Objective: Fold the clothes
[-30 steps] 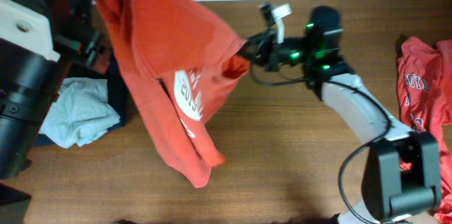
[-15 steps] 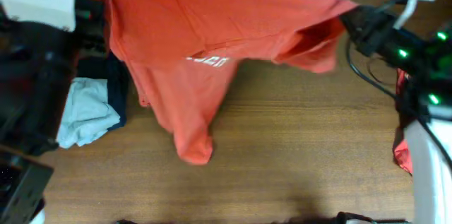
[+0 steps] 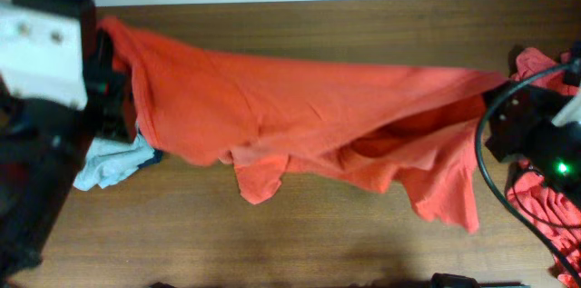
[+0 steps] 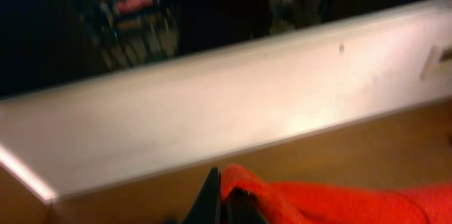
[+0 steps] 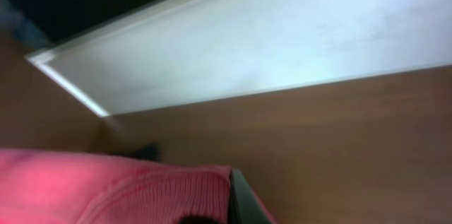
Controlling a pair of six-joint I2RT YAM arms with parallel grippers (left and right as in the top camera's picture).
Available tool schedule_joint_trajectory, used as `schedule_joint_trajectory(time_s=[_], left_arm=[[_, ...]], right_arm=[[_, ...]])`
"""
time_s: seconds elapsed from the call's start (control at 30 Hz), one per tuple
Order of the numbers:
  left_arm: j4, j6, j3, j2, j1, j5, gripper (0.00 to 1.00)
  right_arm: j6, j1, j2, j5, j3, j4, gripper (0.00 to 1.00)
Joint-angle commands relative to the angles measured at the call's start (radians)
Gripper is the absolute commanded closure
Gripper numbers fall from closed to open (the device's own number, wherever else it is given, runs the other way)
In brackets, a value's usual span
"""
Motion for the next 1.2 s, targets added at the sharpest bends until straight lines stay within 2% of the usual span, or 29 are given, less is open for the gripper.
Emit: schedule_joint_trajectory(time_s=[0.0, 0.17, 0.3, 0.43, 0.47, 0.53, 0.8, 0.9, 1.07, 1.1, 1.17], left_arm=[[-0.023, -0.044, 0.011, -0.030, 0.000, 0.083, 1.00], [0.027, -0.060, 0.028, -0.109, 0.000, 0.292, 1.00], [0.017, -0.071, 0.030, -0.129, 0.000, 0.241, 1.00], [-0.019, -0.097, 0.007, -0.084, 0.000, 0.082, 1.00], [-0.019, -0.097, -0.020, -0.038, 0.000, 0.014, 1.00], [-0.014, -0.097, -0.040, 0.018, 0.000, -0.025, 1.00], [0.015, -0.081, -0.043, 0.293, 0.000, -0.094, 1.00], [0.079, -0.070, -0.043, 0.410, 0.011, -0.145, 1.00], [0.210, -0.058, -0.043, 0.578, 0.061, -0.144, 1.00], [0.242, -0.057, -0.043, 0.620, 0.073, -0.144, 0.97], [0.292, -0.050, -0.043, 0.693, 0.093, -0.145, 0.85]], right_arm=[[-0.044, 0.008, 0.002, 0.148, 0.108, -0.079, 0.96], [-0.071, 0.008, 0.002, 0.182, 0.274, -0.213, 0.96], [-0.070, 0.008, 0.006, 0.181, 0.305, -0.231, 0.96], [-0.071, 0.008, 0.064, 0.181, 0.305, -0.266, 0.96], [-0.071, 0.008, 0.111, 0.181, 0.305, -0.289, 0.96], [-0.077, 0.008, 0.172, 0.180, 0.305, -0.313, 0.96], [-0.146, 0.008, 0.370, 0.166, 0.305, -0.315, 0.96], [-0.146, 0.008, 0.481, 0.166, 0.305, -0.288, 0.96], [-0.146, 0.008, 0.650, 0.166, 0.305, -0.218, 0.96], [-0.145, 0.008, 0.689, 0.166, 0.305, -0.197, 0.96], [-0.145, 0.008, 0.759, 0.166, 0.305, -0.147, 0.96]])
